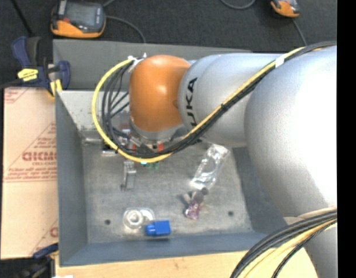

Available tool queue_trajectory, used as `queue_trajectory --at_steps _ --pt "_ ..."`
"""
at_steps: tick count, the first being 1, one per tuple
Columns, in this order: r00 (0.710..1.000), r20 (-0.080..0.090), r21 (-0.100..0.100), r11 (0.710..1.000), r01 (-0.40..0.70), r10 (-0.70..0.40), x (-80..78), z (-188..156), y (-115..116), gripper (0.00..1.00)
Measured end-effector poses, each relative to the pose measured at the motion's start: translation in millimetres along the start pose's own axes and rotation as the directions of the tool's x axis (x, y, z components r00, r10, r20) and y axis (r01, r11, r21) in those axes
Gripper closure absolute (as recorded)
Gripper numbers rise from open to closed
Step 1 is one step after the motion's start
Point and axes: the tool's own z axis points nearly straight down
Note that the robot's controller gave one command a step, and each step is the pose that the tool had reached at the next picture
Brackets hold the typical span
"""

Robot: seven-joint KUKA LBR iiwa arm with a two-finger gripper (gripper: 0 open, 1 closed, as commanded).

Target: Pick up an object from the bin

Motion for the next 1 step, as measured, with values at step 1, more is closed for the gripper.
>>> queue_trajectory --at_steps 1 --pt "0.999 0.013 -0.001 1.000 -0.029 0.029 -62.4 66.5 -91.5 0.00"
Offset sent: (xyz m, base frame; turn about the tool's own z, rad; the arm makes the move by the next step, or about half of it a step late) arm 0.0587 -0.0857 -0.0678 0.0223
